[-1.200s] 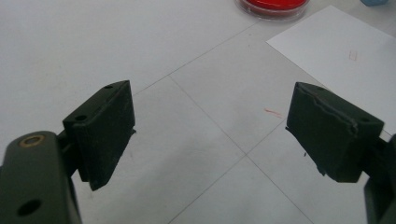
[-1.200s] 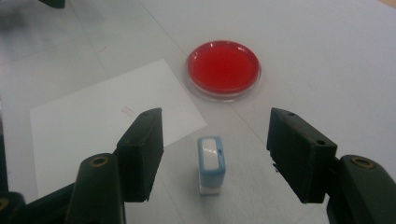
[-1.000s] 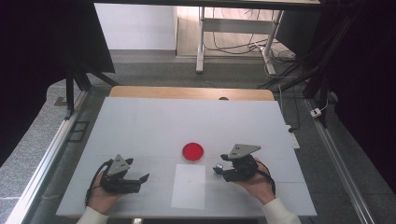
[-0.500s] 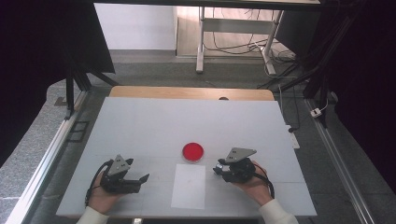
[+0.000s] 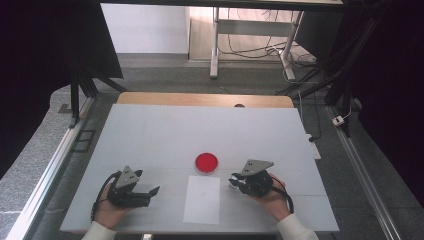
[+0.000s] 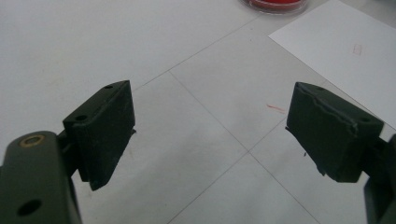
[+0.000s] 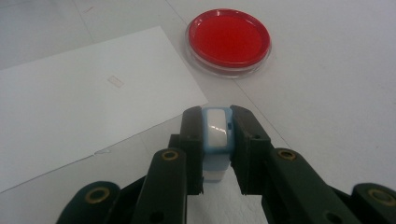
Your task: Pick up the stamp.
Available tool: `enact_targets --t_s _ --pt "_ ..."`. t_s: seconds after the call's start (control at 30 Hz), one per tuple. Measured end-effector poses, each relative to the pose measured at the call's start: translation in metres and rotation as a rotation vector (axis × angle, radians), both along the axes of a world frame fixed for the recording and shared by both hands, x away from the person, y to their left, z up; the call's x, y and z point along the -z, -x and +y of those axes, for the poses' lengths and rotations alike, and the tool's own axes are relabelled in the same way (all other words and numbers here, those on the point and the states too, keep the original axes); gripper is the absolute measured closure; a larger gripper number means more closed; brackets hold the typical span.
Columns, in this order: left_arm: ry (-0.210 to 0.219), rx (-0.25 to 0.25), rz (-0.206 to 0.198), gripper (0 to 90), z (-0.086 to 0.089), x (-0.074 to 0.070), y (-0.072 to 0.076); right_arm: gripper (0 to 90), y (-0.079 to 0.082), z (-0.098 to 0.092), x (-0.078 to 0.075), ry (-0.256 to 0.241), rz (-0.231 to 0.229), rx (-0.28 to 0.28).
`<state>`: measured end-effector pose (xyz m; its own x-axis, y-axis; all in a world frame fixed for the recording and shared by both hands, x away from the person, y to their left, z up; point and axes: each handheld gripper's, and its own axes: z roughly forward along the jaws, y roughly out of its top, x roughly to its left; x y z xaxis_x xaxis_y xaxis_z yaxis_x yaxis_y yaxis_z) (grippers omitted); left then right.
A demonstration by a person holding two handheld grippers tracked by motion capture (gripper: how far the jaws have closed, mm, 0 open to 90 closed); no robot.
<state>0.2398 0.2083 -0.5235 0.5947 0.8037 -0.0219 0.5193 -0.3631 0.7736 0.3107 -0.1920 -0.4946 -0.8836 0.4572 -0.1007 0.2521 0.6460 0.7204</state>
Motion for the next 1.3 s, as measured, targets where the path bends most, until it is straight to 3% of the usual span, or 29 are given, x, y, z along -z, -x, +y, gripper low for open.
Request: enact_targets --t_s 0.2,0.83,1.07,1.3 --pt "0.001 0.001 -0.001 15.7 0.0 0.0 0.0 74.8 0.001 0.001 -0.001 0.014 -0.016 -0.007" --pt "0.0 0.0 -0.003 16.6 0.0 0.0 0.0 75.0 0.0 -0.012 -0.015 -0.111 -0.027 0.07" --pt "0.0 -0.004 -0.002 16.5 -0.001 0.001 0.0 75.0 0.002 -0.013 -0.019 -0.15 -0.053 0.077" --pt "0.002 -0.004 -0.004 16.5 -0.001 0.001 0.0 75.0 0.001 -0.015 -0.023 -0.193 -0.047 0.089"
